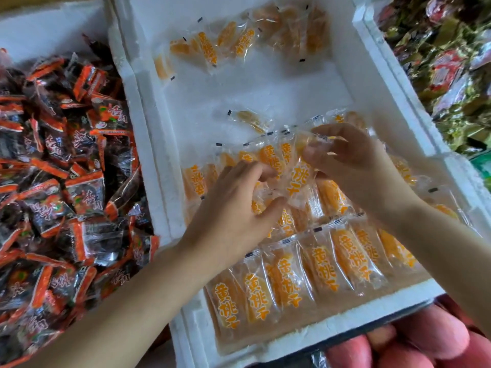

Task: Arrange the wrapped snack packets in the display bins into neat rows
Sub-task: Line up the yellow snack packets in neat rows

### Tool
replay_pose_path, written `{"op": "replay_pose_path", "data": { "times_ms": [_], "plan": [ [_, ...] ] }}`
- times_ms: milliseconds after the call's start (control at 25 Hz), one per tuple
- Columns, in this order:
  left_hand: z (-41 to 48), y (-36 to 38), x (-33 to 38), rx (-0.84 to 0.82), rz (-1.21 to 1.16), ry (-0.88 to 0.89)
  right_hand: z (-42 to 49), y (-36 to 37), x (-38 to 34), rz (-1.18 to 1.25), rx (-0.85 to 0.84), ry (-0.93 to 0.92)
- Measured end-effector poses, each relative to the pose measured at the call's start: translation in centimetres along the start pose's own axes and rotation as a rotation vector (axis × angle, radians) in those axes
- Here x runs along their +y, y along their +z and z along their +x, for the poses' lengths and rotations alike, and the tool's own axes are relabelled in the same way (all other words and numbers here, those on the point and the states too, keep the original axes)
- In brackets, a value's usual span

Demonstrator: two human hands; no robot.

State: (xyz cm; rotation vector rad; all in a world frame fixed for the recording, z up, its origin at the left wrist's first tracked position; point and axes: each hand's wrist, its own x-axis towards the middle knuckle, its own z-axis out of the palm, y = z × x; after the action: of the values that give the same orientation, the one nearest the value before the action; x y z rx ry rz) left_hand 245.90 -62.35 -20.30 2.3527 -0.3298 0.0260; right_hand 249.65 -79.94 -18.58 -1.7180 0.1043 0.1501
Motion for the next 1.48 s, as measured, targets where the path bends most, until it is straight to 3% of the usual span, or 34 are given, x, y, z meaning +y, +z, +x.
{"op": "replay_pose_path", "data": {
  "times_ms": [80,160,320,520,720,960,1040,1160,1240,1320,1480],
  "plan": [
    [-0.3,0.2,-1.3,-0.142,0.347,0.063,1.2,-0.1,0.9,-0.402,-0.074,-0.12],
    [-0.7,0.6,-2.0,-0.289,0.524,-0.001,1.8,0.1,1.9,-0.631,-0.223,-0.168],
    [-0.7,0.8,-2.4,-0.28,0.527,-0.01,2.0,0.7,3.0,-0.833,-0.413,-0.211],
    [-0.7,0.9,-2.5,-0.261,0.548,0.007,0.9,0.3,3.7,-1.055,-0.355,-0.468],
    [-0.5,0.6,-2.5,-0.264,0.535,0.045,0.8,-0.3,3.4,-1.102,-0.379,-0.546],
    [4.2,-1.1,-3.2,-0.114,0.427,0.052,5.8,0.5,1.8,-0.98,-0.144,-0.454],
    [6.8,-1.2,-4.0,-0.087,0.436,0.016,9.1,1.7,1.5,-0.917,-0.078,-0.376],
    [10.8,-1.1,-7.1,-0.138,0.395,-0.187,13.1,4.3,1.5,-0.864,-0.085,-0.25],
    [12.7,-0.9,-9.7,-0.177,0.387,-0.253,14.7,5.9,1.8,-0.918,-0.144,-0.184],
    [13.6,-0.6,-11.1,-0.196,0.447,-0.204,15.7,6.8,2.0,-1.024,-0.163,-0.152],
    [14.6,-0.6,-10.8,-0.074,0.485,-0.172,17.3,6.7,1.5,-1.103,-0.077,-0.187]
  ]
}}
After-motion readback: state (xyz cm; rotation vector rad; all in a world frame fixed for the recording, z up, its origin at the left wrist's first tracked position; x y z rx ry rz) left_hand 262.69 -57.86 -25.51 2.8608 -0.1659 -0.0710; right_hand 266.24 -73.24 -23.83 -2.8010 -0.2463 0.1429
